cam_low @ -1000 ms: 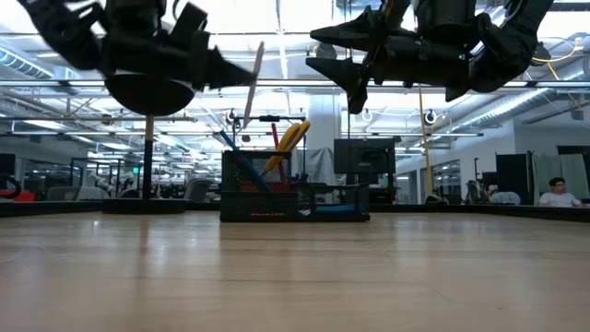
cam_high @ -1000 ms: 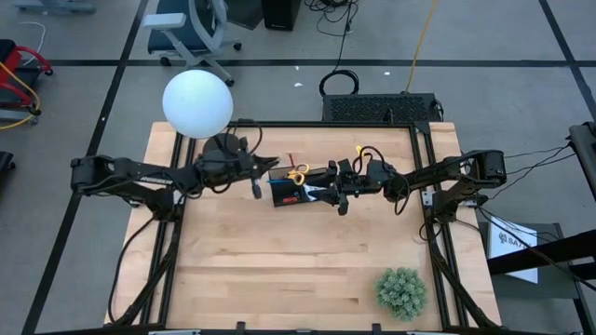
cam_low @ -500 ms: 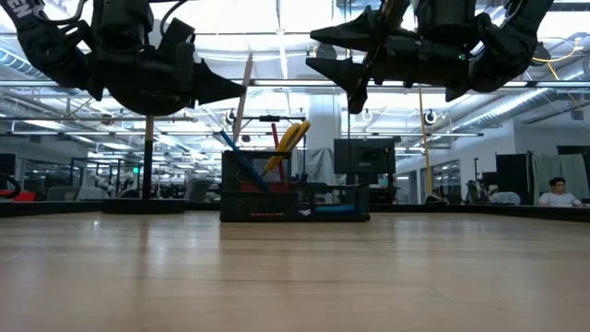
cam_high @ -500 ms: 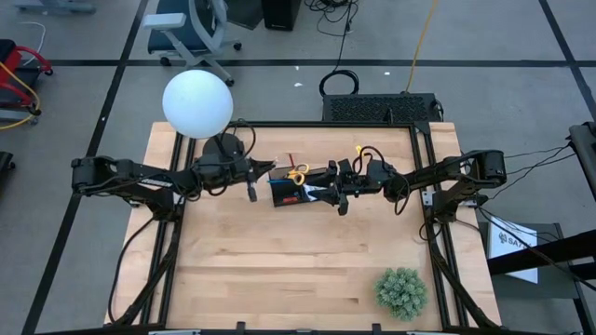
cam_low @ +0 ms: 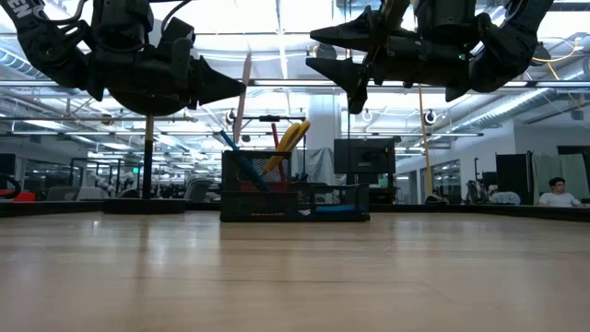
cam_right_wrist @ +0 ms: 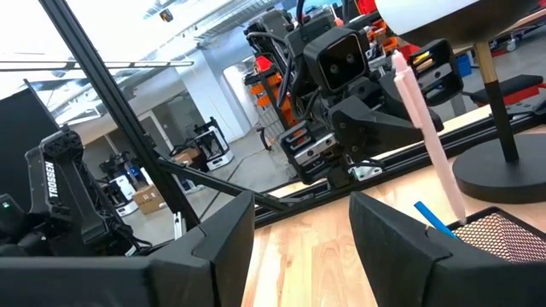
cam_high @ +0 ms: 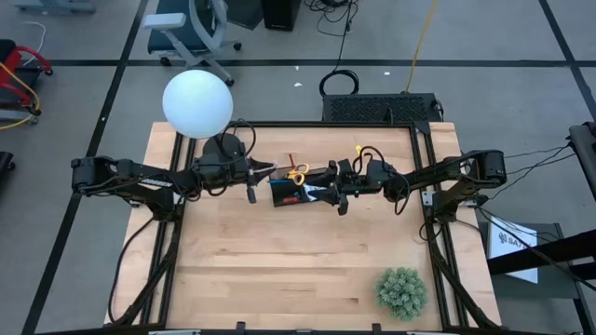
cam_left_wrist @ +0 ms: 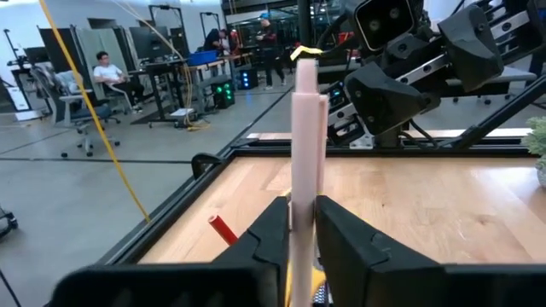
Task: Pick and place office supplies into organizer
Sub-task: Put the light pink pen into the desk organizer, then return to Home Position
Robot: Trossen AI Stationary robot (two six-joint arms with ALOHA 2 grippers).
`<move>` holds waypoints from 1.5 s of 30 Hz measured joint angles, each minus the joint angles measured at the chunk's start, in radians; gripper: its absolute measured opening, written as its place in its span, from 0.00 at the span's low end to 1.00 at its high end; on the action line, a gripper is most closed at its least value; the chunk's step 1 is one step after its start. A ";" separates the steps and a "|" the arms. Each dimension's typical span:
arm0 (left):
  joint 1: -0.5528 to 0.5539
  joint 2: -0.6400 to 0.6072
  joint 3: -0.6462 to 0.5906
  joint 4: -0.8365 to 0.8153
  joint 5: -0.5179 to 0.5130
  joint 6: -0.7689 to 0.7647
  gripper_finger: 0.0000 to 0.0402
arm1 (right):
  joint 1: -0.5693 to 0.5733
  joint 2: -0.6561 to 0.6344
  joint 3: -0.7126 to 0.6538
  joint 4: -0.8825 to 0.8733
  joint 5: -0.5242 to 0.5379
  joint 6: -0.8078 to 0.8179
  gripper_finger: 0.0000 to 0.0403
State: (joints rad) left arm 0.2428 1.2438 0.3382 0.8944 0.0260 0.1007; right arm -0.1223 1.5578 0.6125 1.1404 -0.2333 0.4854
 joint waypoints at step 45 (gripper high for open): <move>-0.082 -0.615 0.002 -0.549 0.001 -0.044 0.27 | -0.073 -0.336 -0.135 -0.041 -0.292 -0.085 0.46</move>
State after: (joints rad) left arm 0.1603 0.6283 0.3401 0.3454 0.0273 0.0570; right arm -0.1951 1.2215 0.4776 1.0993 -0.5251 0.4004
